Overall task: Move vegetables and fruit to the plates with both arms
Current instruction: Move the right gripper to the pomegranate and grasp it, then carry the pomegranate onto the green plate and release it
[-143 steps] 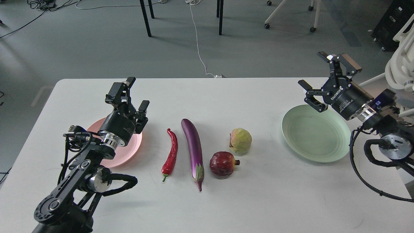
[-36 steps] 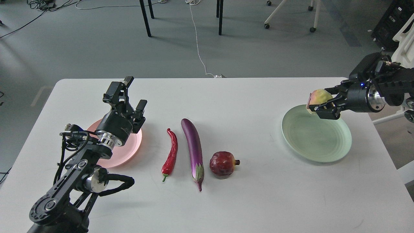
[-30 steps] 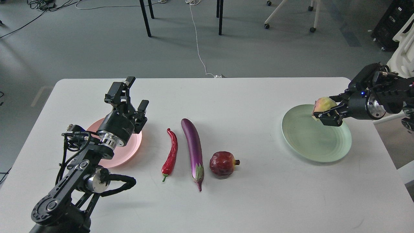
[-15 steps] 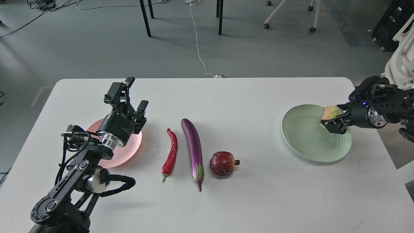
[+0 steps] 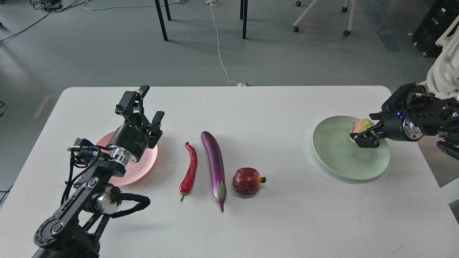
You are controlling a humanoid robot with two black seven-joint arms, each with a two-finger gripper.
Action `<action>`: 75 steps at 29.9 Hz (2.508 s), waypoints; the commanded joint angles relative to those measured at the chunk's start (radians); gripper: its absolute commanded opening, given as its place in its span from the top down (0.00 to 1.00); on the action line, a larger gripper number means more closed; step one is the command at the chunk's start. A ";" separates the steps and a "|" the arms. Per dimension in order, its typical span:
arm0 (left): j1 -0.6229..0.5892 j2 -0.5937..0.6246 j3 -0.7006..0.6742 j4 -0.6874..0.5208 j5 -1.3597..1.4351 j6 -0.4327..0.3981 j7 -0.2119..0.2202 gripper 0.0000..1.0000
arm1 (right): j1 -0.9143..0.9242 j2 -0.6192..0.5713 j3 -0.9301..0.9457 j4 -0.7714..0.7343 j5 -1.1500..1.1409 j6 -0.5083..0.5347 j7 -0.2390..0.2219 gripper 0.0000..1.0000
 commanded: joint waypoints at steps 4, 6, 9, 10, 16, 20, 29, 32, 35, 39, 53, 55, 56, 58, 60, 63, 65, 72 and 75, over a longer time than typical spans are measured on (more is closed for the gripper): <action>0.000 0.000 0.000 0.001 0.000 0.000 0.000 0.01 | 0.224 -0.120 0.050 0.289 0.009 -0.011 0.000 0.02; 0.000 0.000 0.000 0.001 0.001 0.000 0.000 0.01 | 0.309 -0.170 0.058 0.420 0.028 0.000 0.000 0.02; 0.000 -0.002 0.000 -0.001 0.001 0.000 0.000 0.01 | 0.399 -0.181 0.058 0.566 0.101 0.033 0.000 0.02; 0.001 -0.003 0.000 -0.001 0.001 0.000 0.000 0.01 | 0.416 -0.177 0.058 0.599 0.123 0.041 0.000 0.02; 0.003 -0.002 0.000 0.001 0.003 0.002 0.000 0.01 | 0.423 -0.046 0.049 0.761 0.227 0.049 0.000 0.02; 0.003 -0.002 0.000 -0.005 0.003 0.003 0.002 0.01 | 0.400 0.065 0.031 0.759 0.241 0.049 0.000 0.02; 0.003 -0.002 0.000 -0.007 0.003 0.003 0.002 0.01 | 0.360 0.307 -0.075 0.606 0.241 0.035 0.000 0.02; 0.005 -0.002 -0.002 -0.007 0.005 0.005 0.002 0.01 | 0.332 0.356 -0.089 0.557 0.241 0.032 0.000 0.02; 0.009 -0.002 -0.002 -0.007 0.005 0.005 0.002 0.01 | 0.315 0.395 -0.094 0.526 0.241 0.030 0.000 0.02; 0.009 -0.002 -0.002 -0.007 0.005 0.005 0.002 0.01 | 0.297 0.418 -0.098 0.496 0.241 0.032 0.000 0.02; 0.011 0.000 -0.008 -0.008 0.005 0.005 0.002 0.01 | 0.272 0.445 -0.166 0.491 0.243 -0.009 0.000 0.08; 0.011 0.000 -0.008 -0.008 0.005 0.005 0.002 0.01 | 0.272 0.447 -0.166 0.491 0.243 -0.019 0.000 0.10; 0.011 0.000 -0.008 -0.008 0.005 0.005 0.002 0.01 | 0.272 0.450 -0.167 0.491 0.243 -0.019 0.000 0.13; 0.011 0.000 -0.009 -0.008 0.005 0.005 0.002 0.01 | 0.272 0.451 -0.169 0.491 0.243 -0.019 0.000 0.23; 0.012 0.000 -0.011 -0.008 0.005 0.005 0.002 0.01 | 0.272 0.448 -0.170 0.494 0.243 -0.017 0.000 0.38; 0.012 0.001 -0.012 -0.008 0.005 0.005 0.002 0.01 | 0.274 0.444 -0.201 0.496 0.243 -0.017 0.000 0.45; 0.012 0.001 -0.012 -0.007 0.005 0.005 0.002 0.01 | 0.278 0.439 -0.209 0.497 0.241 -0.017 0.000 0.55; 0.012 0.001 -0.014 -0.008 0.005 0.005 0.002 0.01 | 0.358 0.331 -0.183 0.547 0.241 -0.017 0.000 0.55; 0.012 0.005 -0.015 -0.008 0.005 0.003 0.002 0.01 | 0.403 0.240 -0.184 0.560 0.218 -0.017 0.000 0.52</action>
